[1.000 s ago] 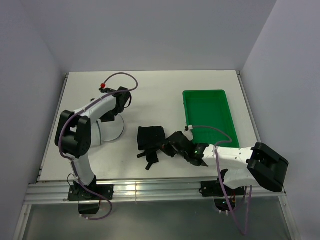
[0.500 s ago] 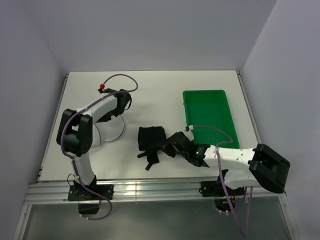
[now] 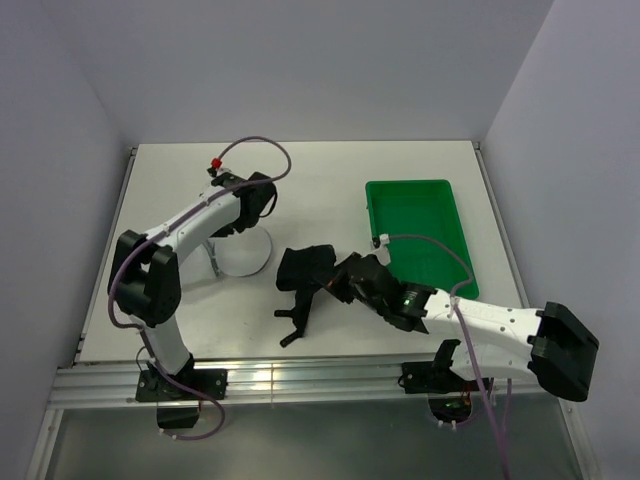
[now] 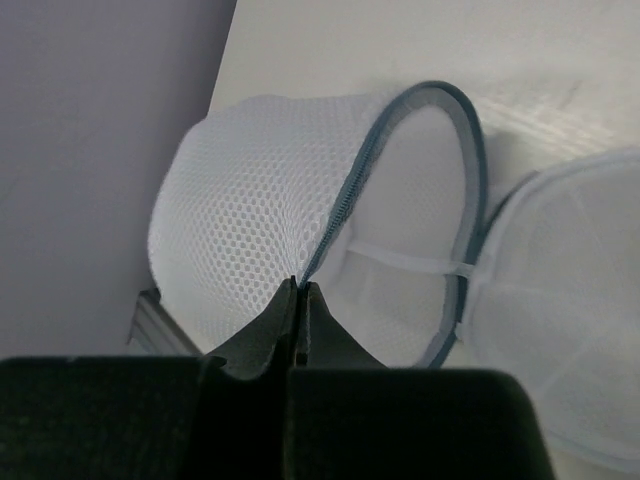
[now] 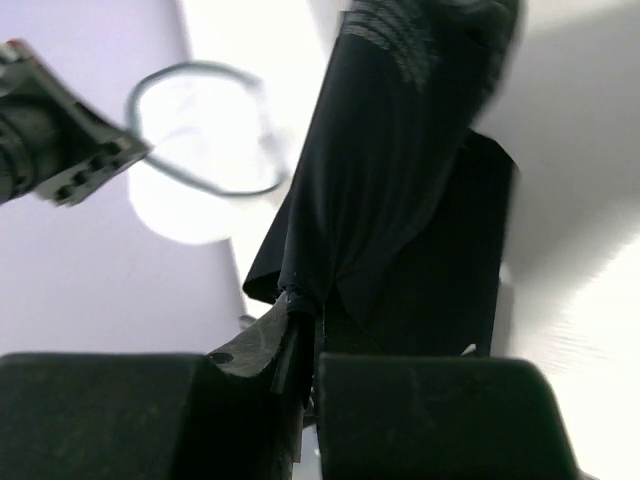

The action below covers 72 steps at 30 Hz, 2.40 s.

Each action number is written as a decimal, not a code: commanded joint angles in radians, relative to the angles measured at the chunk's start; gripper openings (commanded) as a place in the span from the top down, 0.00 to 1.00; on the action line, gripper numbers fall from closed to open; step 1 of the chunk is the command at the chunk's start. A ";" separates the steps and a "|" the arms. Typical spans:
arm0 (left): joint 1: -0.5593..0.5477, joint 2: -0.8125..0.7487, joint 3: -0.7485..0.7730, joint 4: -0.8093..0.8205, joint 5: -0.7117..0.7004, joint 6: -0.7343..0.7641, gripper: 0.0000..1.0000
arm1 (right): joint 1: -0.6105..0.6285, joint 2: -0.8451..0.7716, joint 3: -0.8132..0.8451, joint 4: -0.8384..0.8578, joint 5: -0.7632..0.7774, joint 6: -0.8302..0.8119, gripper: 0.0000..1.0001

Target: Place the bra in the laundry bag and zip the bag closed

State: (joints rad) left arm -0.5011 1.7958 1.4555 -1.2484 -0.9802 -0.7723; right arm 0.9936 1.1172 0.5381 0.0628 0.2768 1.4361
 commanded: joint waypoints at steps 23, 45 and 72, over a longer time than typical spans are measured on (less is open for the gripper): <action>-0.083 -0.299 0.003 0.248 0.369 0.195 1.00 | -0.085 -0.116 0.421 -0.097 0.156 -0.292 1.00; -0.085 -0.342 -0.112 0.446 0.670 0.196 1.00 | -0.168 0.087 0.453 0.178 0.179 -0.129 1.00; -0.037 -0.349 -0.099 0.471 0.764 0.173 1.00 | -0.067 0.214 -0.001 0.690 0.064 -0.143 1.00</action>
State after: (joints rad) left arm -0.5438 1.4559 1.3441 -0.8082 -0.2298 -0.5888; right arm 0.9115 1.3483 0.5629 0.6594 0.3393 1.3334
